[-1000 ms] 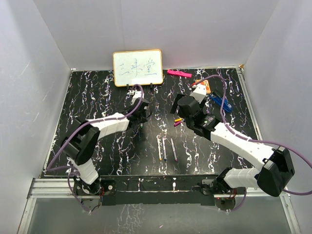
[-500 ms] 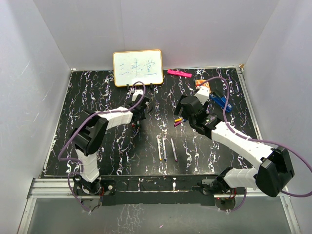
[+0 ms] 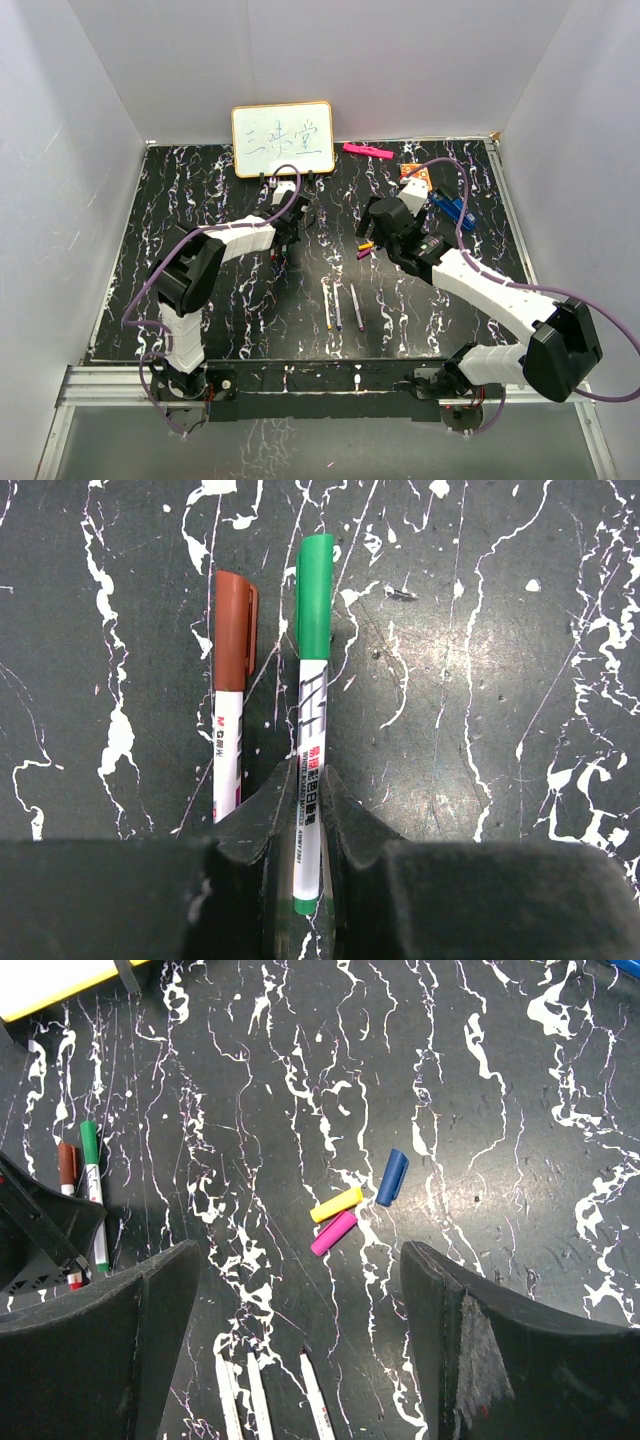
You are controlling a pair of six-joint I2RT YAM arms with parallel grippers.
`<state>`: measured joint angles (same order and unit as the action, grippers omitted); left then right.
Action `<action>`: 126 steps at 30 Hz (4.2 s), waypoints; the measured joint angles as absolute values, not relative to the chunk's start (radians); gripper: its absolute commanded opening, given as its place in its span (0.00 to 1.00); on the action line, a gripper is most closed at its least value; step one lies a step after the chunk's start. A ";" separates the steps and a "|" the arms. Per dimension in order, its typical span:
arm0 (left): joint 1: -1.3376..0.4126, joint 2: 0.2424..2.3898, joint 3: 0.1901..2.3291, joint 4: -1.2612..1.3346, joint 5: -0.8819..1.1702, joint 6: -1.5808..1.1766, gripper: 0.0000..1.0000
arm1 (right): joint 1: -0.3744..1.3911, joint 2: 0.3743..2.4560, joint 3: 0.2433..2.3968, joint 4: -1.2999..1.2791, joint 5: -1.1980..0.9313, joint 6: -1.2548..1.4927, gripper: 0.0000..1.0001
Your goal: Insert the pens into the pen caps
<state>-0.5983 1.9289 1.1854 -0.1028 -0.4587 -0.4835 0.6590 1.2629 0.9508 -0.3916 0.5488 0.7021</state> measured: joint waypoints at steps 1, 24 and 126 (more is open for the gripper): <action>-0.598 1.929 1.185 -0.103 -0.459 -0.486 0.12 | 0.659 1.264 0.951 -0.392 0.547 0.702 0.79; -0.598 1.906 1.182 -0.140 -0.445 -0.510 0.26 | 0.659 1.268 0.951 -0.393 0.526 0.709 0.79; -1.024 1.742 1.060 -0.554 -0.284 -0.616 0.43 | 0.640 1.324 0.837 -0.386 0.494 0.770 0.94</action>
<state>-1.0237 1.7420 1.0603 -0.5541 -0.2836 -0.6163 0.6399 1.3243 0.8368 -0.3859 0.4938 0.7696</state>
